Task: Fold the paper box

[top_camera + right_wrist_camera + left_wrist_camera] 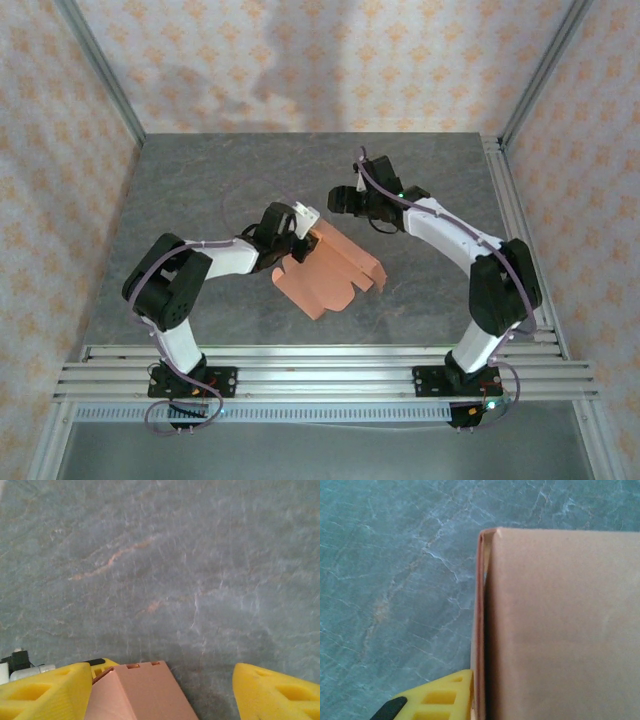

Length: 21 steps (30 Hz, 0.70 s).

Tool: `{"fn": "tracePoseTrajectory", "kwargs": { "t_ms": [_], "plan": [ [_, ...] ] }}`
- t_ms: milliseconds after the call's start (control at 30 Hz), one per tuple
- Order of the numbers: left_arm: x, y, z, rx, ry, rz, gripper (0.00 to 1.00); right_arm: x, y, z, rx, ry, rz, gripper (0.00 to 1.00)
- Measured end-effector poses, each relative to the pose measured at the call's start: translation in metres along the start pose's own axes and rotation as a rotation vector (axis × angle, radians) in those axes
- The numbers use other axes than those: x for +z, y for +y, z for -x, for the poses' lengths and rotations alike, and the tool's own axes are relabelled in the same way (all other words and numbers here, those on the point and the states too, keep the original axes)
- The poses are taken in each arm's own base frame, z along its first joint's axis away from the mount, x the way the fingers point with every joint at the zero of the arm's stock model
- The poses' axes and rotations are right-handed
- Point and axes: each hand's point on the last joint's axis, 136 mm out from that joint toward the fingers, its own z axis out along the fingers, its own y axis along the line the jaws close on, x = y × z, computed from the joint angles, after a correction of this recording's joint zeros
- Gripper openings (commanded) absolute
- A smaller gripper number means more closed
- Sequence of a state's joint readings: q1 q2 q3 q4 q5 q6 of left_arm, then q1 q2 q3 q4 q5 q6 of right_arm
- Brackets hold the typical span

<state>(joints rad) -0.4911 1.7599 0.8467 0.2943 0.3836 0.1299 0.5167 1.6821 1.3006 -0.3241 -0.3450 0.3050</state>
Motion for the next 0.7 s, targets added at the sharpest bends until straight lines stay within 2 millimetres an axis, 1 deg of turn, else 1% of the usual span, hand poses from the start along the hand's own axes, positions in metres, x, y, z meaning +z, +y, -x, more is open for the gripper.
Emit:
{"fn": "tracePoseTrajectory", "kwargs": {
  "t_ms": [100,233,333,467,700],
  "plan": [
    [0.000,-0.001,-0.003,0.000,-0.001,0.000,0.16,0.003,0.006,-0.008,0.052,0.037,0.042,0.71],
    [0.000,0.000,-0.002,0.001,-0.015,0.001,0.17,0.004,0.012,-0.010,0.092,0.047,0.084,0.68],
    [0.000,0.000,-0.001,-0.004,-0.022,0.000,0.17,0.010,0.006,-0.018,0.117,0.054,0.083,0.66],
    [0.000,0.000,0.004,-0.012,-0.042,0.001,0.18,0.016,-0.004,-0.036,0.151,0.096,0.076,0.65],
    [0.000,-0.001,0.007,-0.022,-0.058,-0.004,0.19,0.024,0.000,-0.050,0.164,0.139,0.133,0.64]
  ]
}}
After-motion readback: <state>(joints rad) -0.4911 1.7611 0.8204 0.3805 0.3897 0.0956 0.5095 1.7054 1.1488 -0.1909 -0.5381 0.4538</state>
